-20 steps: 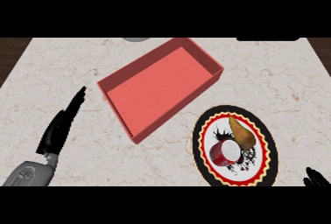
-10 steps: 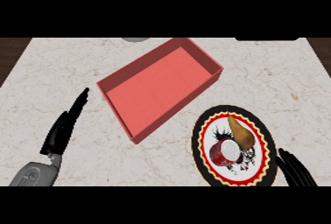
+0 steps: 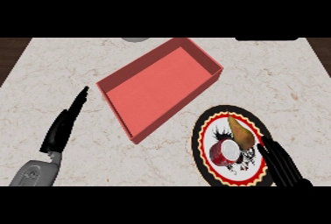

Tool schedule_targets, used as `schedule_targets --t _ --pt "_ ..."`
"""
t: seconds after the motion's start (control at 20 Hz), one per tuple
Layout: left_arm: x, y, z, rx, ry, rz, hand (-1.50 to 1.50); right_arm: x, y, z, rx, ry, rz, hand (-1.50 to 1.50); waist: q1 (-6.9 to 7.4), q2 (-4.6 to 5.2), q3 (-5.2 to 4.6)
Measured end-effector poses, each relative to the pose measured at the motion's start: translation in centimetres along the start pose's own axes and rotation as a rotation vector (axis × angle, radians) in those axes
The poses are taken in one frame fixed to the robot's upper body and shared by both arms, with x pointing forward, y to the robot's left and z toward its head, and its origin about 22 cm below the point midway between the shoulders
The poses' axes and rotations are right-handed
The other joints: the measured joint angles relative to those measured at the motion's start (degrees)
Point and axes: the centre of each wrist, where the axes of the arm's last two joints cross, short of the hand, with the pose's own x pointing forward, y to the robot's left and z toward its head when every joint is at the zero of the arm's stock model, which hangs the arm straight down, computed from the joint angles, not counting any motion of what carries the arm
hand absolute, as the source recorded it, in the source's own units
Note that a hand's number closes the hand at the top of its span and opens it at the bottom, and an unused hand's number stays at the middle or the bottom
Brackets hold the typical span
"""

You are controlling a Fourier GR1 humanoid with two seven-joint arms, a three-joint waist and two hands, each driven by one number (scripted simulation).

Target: Pick the can from the plate and place it in the cardboard box

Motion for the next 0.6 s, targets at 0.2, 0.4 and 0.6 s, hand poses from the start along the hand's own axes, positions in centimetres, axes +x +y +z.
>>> schedule_targets --t 0.2,0.4,0.6 --pt "-0.2 0.0 0.3 0.000 0.005 -0.003 0.00 0.2 0.7 -0.7 0.023 0.001 0.008 -1.50 0.03 -0.01 0.00" --pt "-0.5 0.0 0.6 0.002 -0.001 0.002 0.00 -0.4 1.9 -1.3 0.032 0.011 0.024 -1.50 0.05 0.00 0.01" --pt "-0.1 -0.3 0.0 0.001 -0.003 0.003 0.00 -0.6 2.3 -2.1 0.027 0.026 0.025 -1.50 0.02 0.00 0.01"
